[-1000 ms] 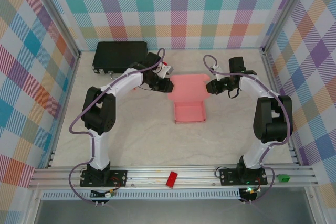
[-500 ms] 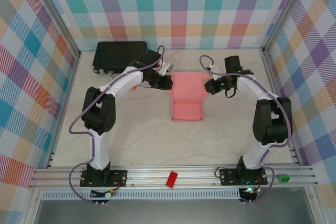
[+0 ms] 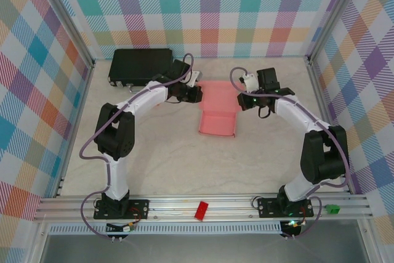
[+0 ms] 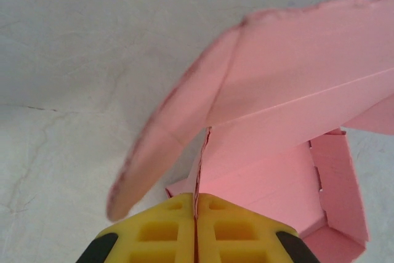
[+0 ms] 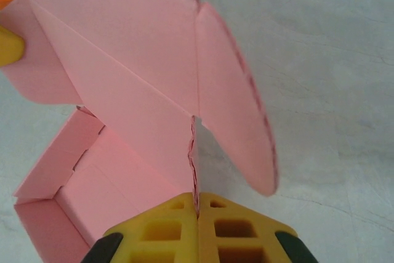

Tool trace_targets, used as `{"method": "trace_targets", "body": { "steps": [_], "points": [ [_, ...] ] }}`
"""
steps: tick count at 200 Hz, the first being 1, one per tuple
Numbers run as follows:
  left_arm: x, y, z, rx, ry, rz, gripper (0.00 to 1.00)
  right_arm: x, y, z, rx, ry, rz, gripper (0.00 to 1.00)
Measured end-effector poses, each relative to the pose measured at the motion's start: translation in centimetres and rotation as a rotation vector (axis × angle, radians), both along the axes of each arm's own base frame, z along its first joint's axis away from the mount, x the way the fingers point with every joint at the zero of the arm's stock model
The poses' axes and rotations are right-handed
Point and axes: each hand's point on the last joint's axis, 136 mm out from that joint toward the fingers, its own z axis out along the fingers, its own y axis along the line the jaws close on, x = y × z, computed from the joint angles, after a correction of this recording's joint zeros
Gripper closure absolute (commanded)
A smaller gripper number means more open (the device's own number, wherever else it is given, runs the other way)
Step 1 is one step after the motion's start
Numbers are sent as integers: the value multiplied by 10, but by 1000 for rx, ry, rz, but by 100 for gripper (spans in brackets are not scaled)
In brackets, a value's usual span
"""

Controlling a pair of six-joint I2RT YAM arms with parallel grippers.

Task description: Fold the paper box

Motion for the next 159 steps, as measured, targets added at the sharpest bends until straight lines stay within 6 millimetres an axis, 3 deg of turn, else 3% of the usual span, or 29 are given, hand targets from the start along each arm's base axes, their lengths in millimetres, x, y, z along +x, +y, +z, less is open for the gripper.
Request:
{"method": "trace_targets", "body": {
  "steps": [89,159],
  "points": [
    [3,-6,14,-33,-106,67,92,24,-9,-1,-47,-115,-188,93],
    [6,-12,7,-68,-128,127,91,28,-12,-10,-24,-149,-293,93]
  ]
}}
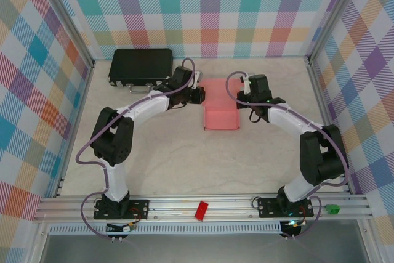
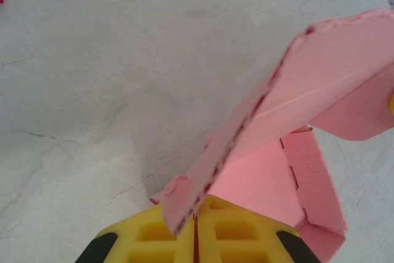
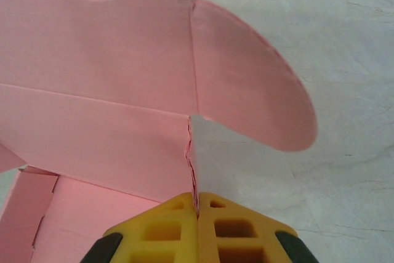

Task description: Fold the paper box

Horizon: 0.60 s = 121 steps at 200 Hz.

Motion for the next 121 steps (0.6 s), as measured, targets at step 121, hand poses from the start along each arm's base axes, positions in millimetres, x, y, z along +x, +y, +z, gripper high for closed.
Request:
{"method": "trace_targets", "body": {
  "steps": [121],
  "points": [
    [-3,-3,-2,-36,-126,82,91,-11,2,-10,55,-126,-142,94]
  ]
}}
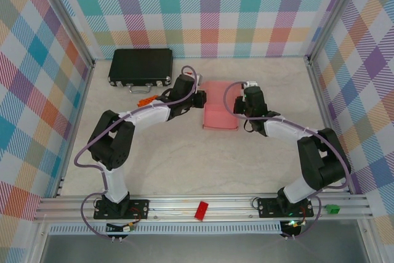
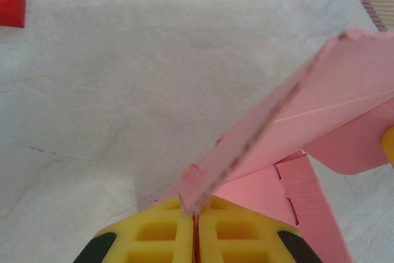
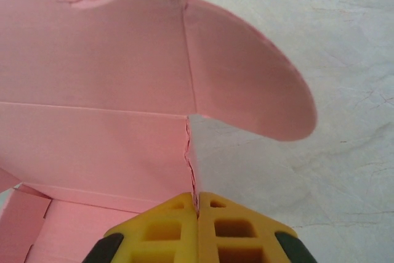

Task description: Fold the paper box

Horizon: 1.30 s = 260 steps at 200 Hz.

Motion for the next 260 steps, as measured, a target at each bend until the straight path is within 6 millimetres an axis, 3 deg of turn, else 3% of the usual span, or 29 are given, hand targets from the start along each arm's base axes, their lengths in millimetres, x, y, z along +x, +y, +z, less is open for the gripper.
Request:
{"method": "trace_targets", "body": {
  "steps": [102,178,260],
  "points": [
    [-4,4,-8,-26,-129,56,90,-11,12,0,-9,-120,-53,95],
    [-10,1,-9,-25,-179,99,82,-18,14,0,-22,-163,-83,95],
    [-14,4,-15,-35,-199,124,87,-21,17,-2,-35,-180,-97,95]
  ]
}}
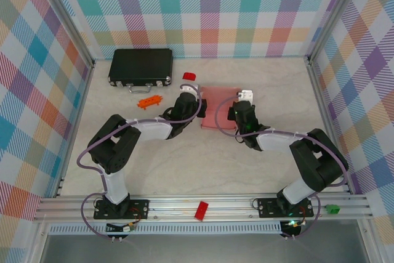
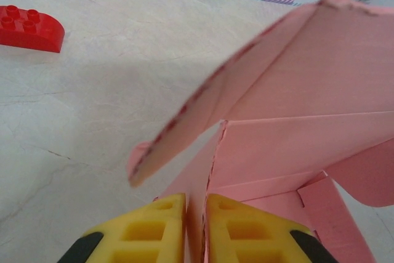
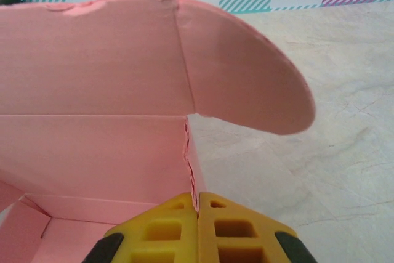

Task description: Fold the paper box

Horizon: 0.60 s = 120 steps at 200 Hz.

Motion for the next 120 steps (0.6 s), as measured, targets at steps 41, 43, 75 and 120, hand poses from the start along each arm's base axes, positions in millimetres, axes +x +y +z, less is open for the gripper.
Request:
{"method": "trace_targets", "body": {
  "steps": [41,43,75,120],
  "points": [
    [-3,0,-2,-7,-11,2,91,-4,-1,-4,-2,-8,-5,96],
    [-3,0,-2,-7,-11,1,91,-4,-1,-4,-2,-8,-5,96],
    [-7,0,-2,-9,-19,1,92,-5,-1,-4,-1,-14,-7,96],
    [-12,-1,-3,-11,-35,5,92,-8,-1,-6,-2,-23,-16,96]
  ]
}}
